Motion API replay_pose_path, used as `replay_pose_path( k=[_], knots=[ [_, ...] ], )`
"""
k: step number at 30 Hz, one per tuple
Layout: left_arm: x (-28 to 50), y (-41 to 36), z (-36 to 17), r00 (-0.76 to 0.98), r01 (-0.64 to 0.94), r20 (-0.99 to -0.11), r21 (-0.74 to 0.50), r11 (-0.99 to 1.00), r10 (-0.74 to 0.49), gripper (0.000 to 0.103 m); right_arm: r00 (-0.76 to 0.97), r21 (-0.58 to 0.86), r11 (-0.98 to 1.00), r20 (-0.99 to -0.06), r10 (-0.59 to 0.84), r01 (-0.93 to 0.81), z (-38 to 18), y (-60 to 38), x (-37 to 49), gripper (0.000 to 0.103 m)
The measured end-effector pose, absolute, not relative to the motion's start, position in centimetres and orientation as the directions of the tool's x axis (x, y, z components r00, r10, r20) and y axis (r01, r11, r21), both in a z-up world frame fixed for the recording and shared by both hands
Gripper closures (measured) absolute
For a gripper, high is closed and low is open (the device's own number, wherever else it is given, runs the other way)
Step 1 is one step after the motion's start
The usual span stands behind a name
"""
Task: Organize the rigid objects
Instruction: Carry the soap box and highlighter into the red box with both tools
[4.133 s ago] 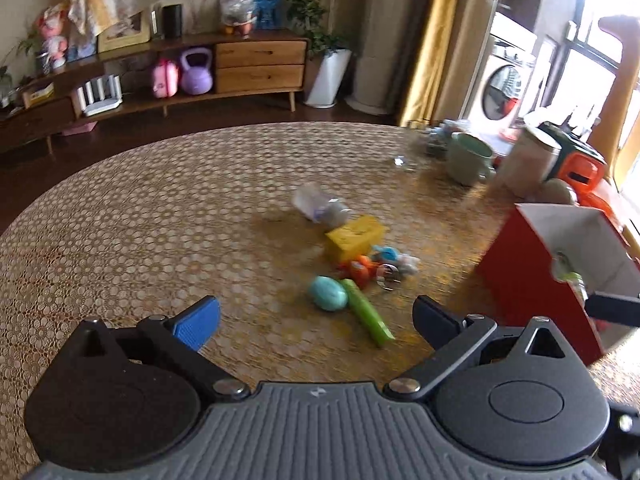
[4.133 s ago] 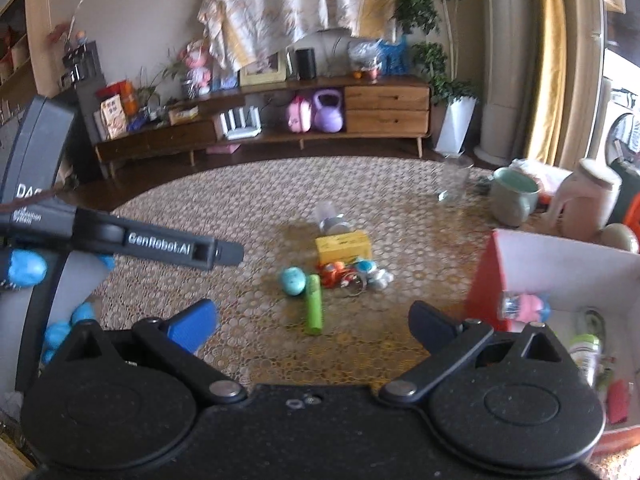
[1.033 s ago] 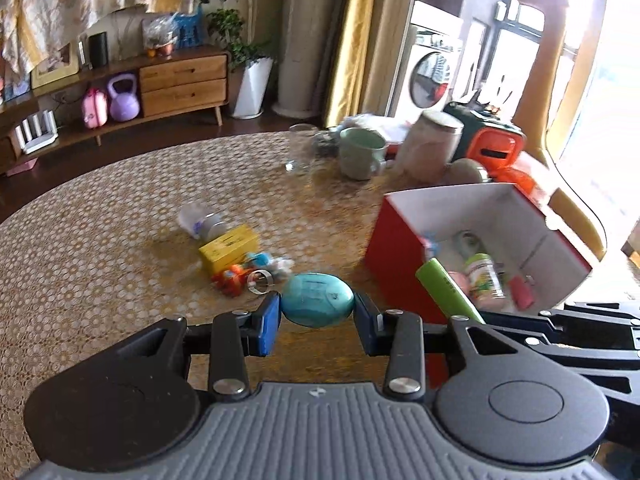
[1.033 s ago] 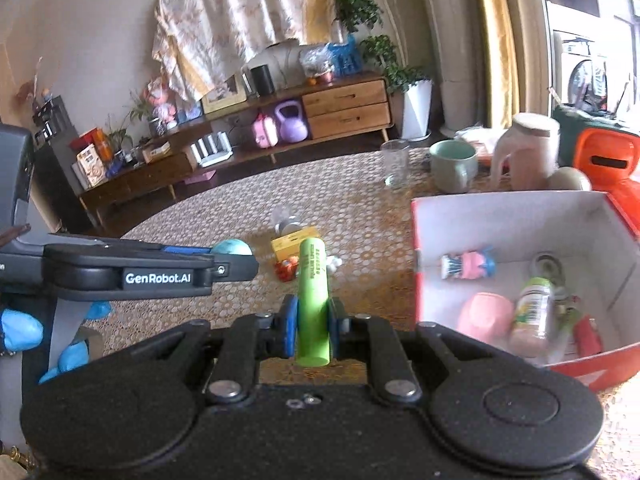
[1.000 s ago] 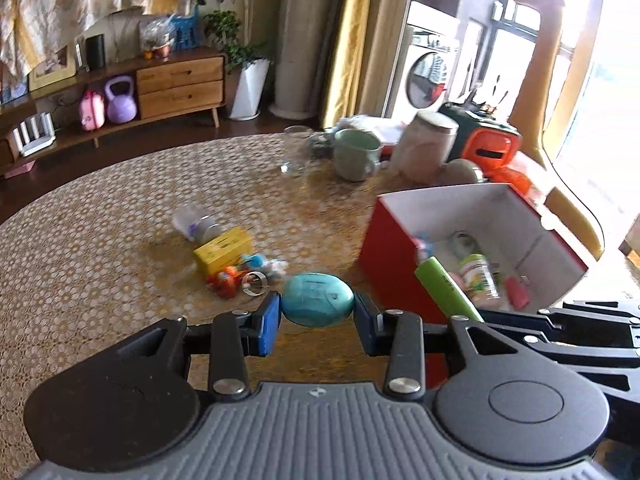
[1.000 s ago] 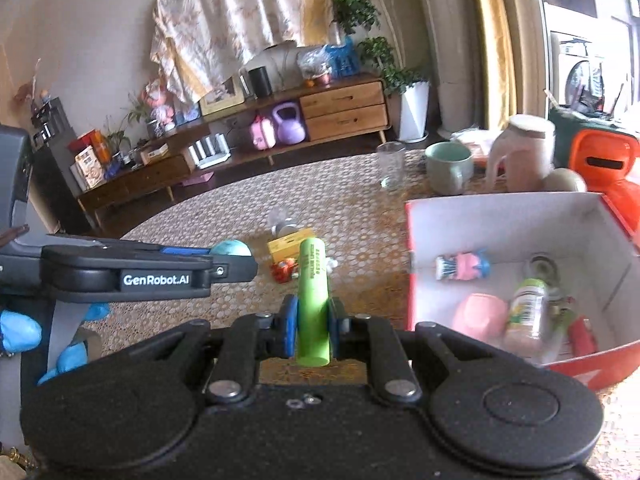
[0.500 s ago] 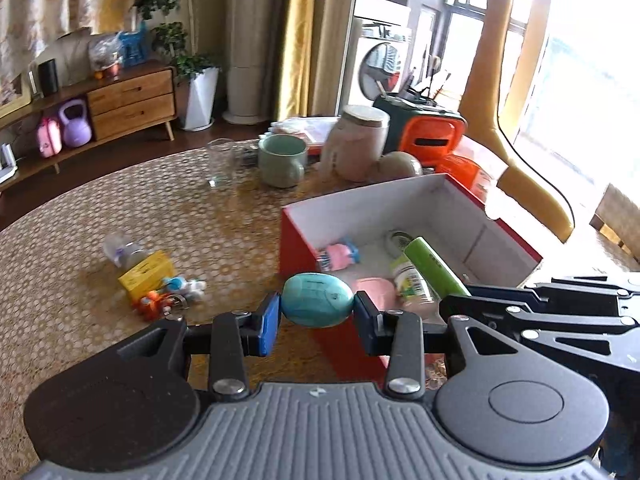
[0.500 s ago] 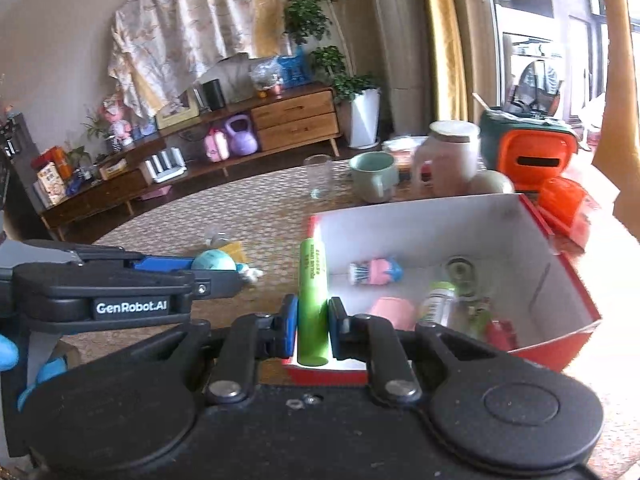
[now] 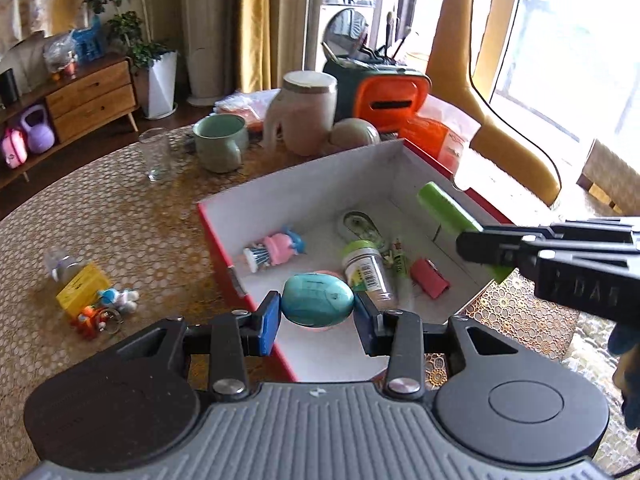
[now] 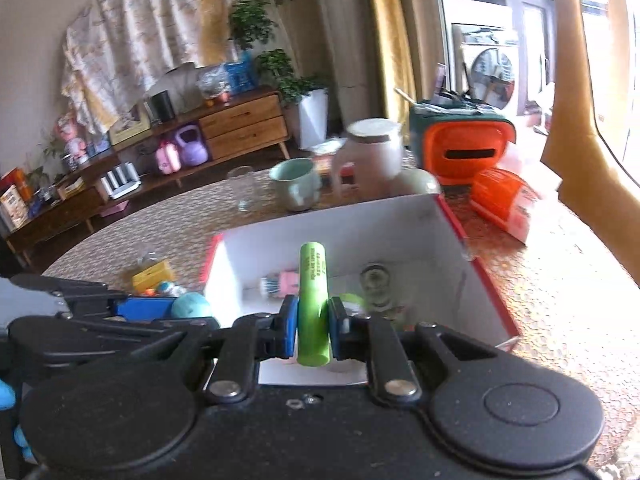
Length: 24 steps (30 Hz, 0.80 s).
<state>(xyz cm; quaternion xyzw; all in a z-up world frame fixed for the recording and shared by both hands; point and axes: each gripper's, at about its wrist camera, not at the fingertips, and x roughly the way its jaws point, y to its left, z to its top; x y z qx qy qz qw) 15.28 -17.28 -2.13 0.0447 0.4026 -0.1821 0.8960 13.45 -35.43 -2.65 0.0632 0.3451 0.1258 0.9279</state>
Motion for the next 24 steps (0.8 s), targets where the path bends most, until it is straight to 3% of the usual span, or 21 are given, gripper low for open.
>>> replay_pose_path(
  k=[18, 24],
  knots=[
    [24.8, -23.7, -7.2, 0.554, 0.365, -0.819, 0.077, 0.928, -0.150, 0.064, 0.637, 0.164, 0.980, -0.746, 0.195, -0.109, -8.4, -38.3, 20.7, 0.088],
    [27.2, -24.3, -9.2, 0.503, 0.353, -0.855, 0.073, 0.933, -0.124, 0.064, 0.604, 0.141, 0.982, -0.775, 0.187, -0.123, -9.9, -38.1, 22.3, 0.088]
  ],
)
